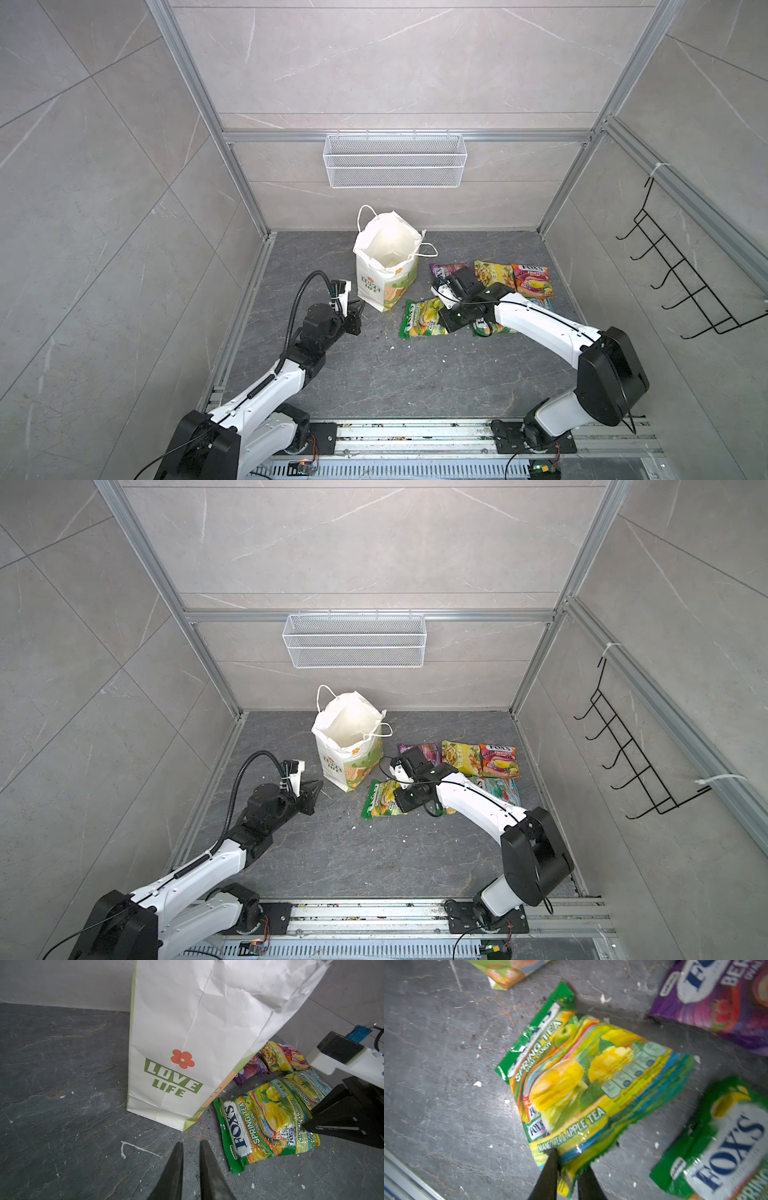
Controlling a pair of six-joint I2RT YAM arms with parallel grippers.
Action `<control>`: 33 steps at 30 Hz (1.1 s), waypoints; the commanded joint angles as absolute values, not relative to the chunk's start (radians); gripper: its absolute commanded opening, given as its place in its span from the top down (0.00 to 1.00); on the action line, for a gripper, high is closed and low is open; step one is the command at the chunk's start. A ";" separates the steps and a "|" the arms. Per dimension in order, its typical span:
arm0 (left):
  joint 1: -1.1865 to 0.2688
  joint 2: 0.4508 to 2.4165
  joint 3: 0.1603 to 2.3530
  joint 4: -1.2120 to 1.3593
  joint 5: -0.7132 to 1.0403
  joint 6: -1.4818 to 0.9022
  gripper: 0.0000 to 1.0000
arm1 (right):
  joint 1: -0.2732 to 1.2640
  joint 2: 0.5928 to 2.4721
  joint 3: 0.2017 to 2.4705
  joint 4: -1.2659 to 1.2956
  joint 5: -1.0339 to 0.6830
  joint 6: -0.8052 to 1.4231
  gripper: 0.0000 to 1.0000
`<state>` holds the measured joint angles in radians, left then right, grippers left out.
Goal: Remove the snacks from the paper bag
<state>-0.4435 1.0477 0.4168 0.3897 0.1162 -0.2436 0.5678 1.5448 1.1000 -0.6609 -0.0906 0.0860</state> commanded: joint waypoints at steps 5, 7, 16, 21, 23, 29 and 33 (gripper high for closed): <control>-0.442 1.096 0.494 0.421 0.165 -0.217 0.82 | 0.548 1.612 1.127 -0.697 0.007 0.159 1.00; -0.442 1.081 0.494 0.416 0.160 -0.216 0.83 | 0.543 1.627 1.130 -0.684 0.018 0.172 1.00; -0.442 0.970 0.428 0.388 0.116 -0.193 0.82 | 0.509 1.703 1.157 -0.696 0.120 0.164 1.00; -0.443 0.957 0.412 0.377 0.095 -0.189 0.82 | 0.505 1.735 1.183 -0.735 0.198 0.156 1.00; -0.443 0.967 0.418 0.373 0.096 -0.185 0.82 | 0.494 1.742 1.186 -0.748 0.201 0.158 1.00; -0.442 1.012 0.448 0.369 0.097 -0.181 0.83 | 0.470 1.744 1.179 -0.760 0.201 0.189 1.00; -0.443 1.029 0.457 0.374 0.108 -0.178 0.83 | 0.460 1.736 1.172 -0.762 0.199 0.189 1.00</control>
<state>-0.4435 1.0248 0.4152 0.3561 0.1062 -0.2001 0.4660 1.7336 1.1614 -0.7307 0.1738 0.1696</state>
